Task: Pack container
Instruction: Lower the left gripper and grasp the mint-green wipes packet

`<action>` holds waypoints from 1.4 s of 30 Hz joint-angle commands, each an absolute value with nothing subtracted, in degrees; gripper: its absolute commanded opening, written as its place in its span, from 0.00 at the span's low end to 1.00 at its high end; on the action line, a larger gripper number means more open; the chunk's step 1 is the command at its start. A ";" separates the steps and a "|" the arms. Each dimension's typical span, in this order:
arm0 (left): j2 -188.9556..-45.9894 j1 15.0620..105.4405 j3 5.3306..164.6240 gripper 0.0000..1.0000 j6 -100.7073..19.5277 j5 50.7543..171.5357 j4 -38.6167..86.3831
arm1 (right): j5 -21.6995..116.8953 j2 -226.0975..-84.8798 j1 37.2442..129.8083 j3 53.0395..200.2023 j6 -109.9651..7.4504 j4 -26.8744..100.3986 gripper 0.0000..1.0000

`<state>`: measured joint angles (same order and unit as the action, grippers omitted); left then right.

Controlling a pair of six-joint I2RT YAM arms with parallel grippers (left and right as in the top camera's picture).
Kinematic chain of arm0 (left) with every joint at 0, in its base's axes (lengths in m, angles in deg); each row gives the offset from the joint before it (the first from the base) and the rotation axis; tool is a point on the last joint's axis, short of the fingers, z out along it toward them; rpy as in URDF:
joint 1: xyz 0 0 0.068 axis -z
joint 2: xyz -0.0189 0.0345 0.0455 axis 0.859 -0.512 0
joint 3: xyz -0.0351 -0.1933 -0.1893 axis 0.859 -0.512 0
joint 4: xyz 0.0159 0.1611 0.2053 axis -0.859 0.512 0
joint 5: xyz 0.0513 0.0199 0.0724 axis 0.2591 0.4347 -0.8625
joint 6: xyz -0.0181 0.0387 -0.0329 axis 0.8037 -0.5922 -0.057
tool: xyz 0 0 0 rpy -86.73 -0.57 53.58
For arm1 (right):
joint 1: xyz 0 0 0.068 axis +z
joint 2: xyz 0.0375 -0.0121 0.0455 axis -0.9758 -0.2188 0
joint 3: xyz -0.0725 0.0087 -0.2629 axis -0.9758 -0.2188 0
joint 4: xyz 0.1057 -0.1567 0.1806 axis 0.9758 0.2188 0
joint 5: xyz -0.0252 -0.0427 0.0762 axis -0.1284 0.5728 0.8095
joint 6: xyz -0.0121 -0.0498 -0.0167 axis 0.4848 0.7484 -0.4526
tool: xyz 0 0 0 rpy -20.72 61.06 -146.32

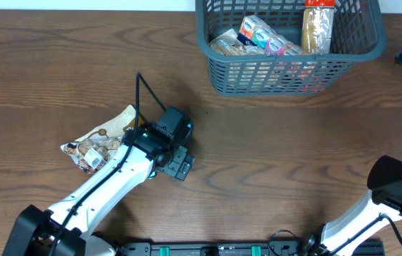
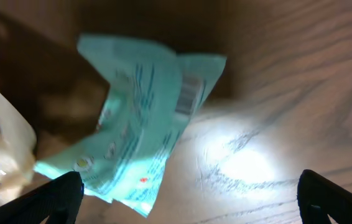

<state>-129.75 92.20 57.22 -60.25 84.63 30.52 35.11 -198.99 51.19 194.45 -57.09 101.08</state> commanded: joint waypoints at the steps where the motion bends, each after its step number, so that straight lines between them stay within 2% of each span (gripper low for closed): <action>1: -130.18 91.82 59.01 0.98 -63.73 84.72 30.58 | 35.37 -198.99 51.19 194.37 -56.37 101.25 0.99; 14: -139.06 86.84 59.01 0.99 -65.89 84.24 25.77 | 35.54 -198.99 51.19 194.37 -56.37 100.60 0.99; 24: -144.02 86.75 58.99 0.98 -65.80 84.26 25.77 | 35.52 -198.99 51.19 194.37 -56.35 100.44 0.99; 25: -144.04 86.75 58.99 0.94 -65.78 84.26 25.77 | 35.50 -198.99 51.19 194.37 -56.35 100.44 0.99; 26: -144.04 86.75 58.99 0.85 -65.65 84.26 25.77 | 35.50 -198.99 51.19 194.37 -56.35 100.44 0.99; 28: -144.04 86.75 58.97 0.59 -65.65 84.24 25.75 | 35.50 -198.99 51.19 194.37 -56.35 100.44 0.99; 30: -144.04 86.75 58.97 0.28 -65.56 84.22 25.29 | 35.50 -198.99 51.19 194.37 -56.35 100.44 0.99; 31: -144.04 86.75 58.97 0.09 -65.28 84.20 24.97 | 35.50 -198.99 51.19 194.37 -56.35 100.44 0.99; 32: -144.04 86.75 58.97 0.06 -65.17 84.22 24.77 | 35.50 -198.99 51.19 194.37 -56.35 100.44 0.99; 37: -142.36 86.82 59.10 0.06 -56.27 84.24 24.92 | 35.06 -198.99 51.17 194.37 -56.37 100.27 0.99; 42: -136.37 86.82 65.59 0.06 -55.51 84.20 29.31 | 35.08 -198.99 51.15 194.37 -56.37 99.28 0.99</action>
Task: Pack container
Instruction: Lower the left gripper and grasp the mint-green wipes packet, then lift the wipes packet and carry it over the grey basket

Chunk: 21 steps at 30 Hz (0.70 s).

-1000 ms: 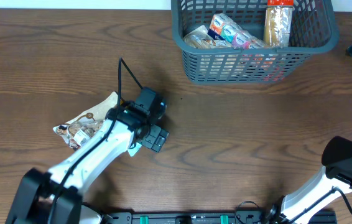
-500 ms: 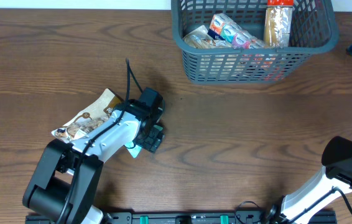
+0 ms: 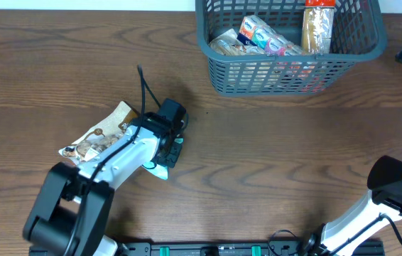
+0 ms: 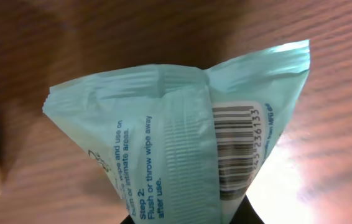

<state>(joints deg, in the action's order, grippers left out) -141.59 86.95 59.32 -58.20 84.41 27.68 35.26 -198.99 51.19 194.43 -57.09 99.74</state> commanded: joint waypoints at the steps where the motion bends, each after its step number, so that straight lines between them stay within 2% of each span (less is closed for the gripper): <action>1: -135.21 86.82 68.43 0.06 -55.51 84.20 30.87 | 35.11 -198.99 51.15 194.37 -56.39 99.13 0.99; 4: -132.89 86.82 79.80 0.06 -55.53 83.78 35.52 | 35.11 -198.99 51.15 194.37 -56.39 99.04 0.99; 7: -132.65 87.50 92.71 0.06 -55.51 78.08 38.67 | 35.11 -198.99 51.15 194.37 -56.37 99.15 0.99; 12: -133.02 91.41 108.74 0.06 -57.71 67.32 36.75 | 35.08 -198.99 51.15 194.37 -56.37 99.44 0.99; 18: -134.73 97.29 113.02 0.06 -58.33 64.79 25.75 | 34.67 -198.99 51.15 194.37 -56.33 99.61 0.99; 21: -137.07 100.06 113.02 0.06 -58.33 64.79 21.34 | 29.71 -198.99 51.12 194.37 -56.37 99.83 0.99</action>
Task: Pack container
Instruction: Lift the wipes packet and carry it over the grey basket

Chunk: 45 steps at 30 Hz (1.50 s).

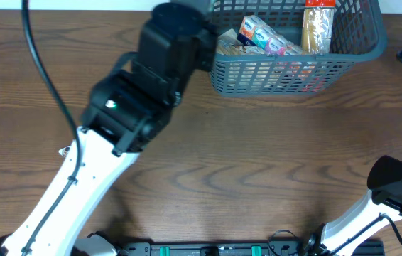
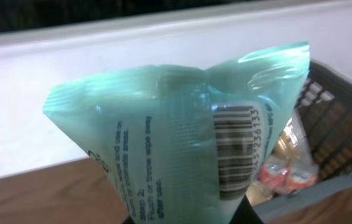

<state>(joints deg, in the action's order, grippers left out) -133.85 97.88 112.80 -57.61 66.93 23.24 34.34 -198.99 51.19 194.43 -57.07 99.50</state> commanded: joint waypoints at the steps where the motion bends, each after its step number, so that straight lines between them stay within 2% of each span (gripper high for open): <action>1: -138.07 100.92 113.02 0.06 -58.33 64.79 20.05 | 28.33 -198.99 51.06 194.37 -56.39 99.87 0.99; 7: -144.17 103.65 113.02 0.06 -58.35 64.79 14.60 | 26.45 -198.99 47.89 194.37 -56.48 99.17 0.99; 20: -154.68 103.32 113.02 0.06 -58.85 64.76 6.19 | 26.47 -198.99 39.47 194.37 -57.66 99.83 0.99; 33: -155.86 97.70 113.02 0.05 -59.57 64.39 -4.67 | 26.47 -198.99 38.82 194.37 -57.66 100.22 0.99; 45: -164.15 96.72 113.02 0.06 -57.12 64.61 -13.02 | 26.47 -198.99 38.82 194.37 -57.66 100.22 0.99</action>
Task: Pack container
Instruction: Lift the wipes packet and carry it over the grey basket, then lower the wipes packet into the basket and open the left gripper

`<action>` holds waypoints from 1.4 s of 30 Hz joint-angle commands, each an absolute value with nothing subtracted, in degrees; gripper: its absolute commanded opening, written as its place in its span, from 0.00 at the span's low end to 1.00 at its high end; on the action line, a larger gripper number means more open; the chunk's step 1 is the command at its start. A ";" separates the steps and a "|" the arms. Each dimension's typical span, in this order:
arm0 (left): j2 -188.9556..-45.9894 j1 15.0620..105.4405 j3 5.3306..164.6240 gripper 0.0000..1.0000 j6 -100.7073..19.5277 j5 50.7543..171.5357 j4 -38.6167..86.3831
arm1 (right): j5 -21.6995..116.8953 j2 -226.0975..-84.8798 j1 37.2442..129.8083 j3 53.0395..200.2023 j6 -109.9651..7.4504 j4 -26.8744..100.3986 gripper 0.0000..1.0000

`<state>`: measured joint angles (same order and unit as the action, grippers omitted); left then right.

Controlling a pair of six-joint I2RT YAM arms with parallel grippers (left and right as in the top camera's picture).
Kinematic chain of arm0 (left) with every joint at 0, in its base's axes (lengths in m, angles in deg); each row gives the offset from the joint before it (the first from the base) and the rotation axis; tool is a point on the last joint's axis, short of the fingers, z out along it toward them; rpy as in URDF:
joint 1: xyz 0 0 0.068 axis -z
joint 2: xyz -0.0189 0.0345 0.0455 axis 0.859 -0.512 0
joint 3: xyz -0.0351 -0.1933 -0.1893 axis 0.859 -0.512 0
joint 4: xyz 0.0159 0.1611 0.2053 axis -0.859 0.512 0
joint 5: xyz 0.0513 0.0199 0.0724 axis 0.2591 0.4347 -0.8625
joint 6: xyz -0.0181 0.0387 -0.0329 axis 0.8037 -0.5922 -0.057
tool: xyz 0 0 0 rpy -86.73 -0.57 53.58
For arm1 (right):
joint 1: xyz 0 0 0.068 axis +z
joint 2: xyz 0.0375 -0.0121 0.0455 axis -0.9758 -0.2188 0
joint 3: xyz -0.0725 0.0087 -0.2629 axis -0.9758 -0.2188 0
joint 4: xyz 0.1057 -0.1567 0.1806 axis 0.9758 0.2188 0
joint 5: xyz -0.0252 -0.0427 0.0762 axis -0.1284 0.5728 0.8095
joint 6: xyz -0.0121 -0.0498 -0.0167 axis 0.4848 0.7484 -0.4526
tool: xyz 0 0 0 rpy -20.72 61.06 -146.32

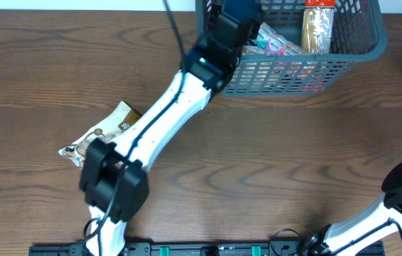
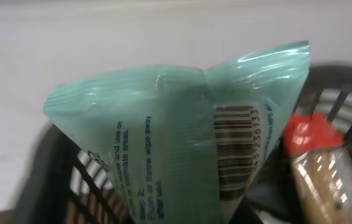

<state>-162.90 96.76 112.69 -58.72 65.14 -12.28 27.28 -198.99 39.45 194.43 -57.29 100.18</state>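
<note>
My left gripper is shut on a teal wipes packet with a barcode, held with its crimped end up. It hangs over the left part of the grey plastic basket at the back of the table. In the overhead view the wrist hides the packet. The left wrist view shows the basket's dark lattice wall below the packet and a tan package with a red top inside. My right gripper is out of view; only part of its arm shows at the bottom right.
The basket holds small wrapped packs and a tall upright package. A snack bag lies on the wooden table at the left, under my left arm's span.
My left gripper, still holding the packet, has gone from high up beside the basket's left corner to over the basket's left part. The dark right-arm piece at the right edge is gone from view.
My left gripper was open above the teal packet lying on the table beside the snack bag. Then it was shut on the packet at the table. Later it held the packet raised near the basket, and now it holds it over the basket.
</note>
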 commanded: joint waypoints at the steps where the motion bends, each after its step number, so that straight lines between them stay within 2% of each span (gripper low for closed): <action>1: -164.59 96.72 113.02 0.06 -56.77 64.61 -13.00 | 26.47 -198.99 38.82 194.37 -57.66 100.22 0.99; 12: -167.58 96.72 112.98 0.06 -55.24 65.07 -5.92 | 26.47 -198.99 38.82 194.37 -57.66 100.22 0.99; 26: -168.19 96.72 112.98 0.06 -55.07 73.05 12.90 | 26.47 -198.99 38.82 194.37 -57.66 100.22 0.99; 31: -168.17 96.37 112.98 0.07 -55.11 73.03 13.73 | 26.47 -198.99 38.82 194.37 -57.66 100.22 0.99; 32: -168.17 96.28 112.98 0.13 -55.11 73.03 13.58 | 26.47 -198.99 38.82 194.37 -57.66 100.22 0.99; 34: -168.17 96.04 112.98 0.34 -55.11 73.03 13.03 | 26.47 -198.99 38.82 194.37 -57.66 100.22 0.99; 38: -168.08 95.32 113.04 0.70 -55.11 73.03 11.59 | 26.47 -198.99 38.82 194.37 -57.66 100.22 0.99; 42: -167.84 94.47 113.44 0.73 -55.14 73.03 11.06 | 26.47 -198.99 38.82 194.37 -57.66 100.22 0.99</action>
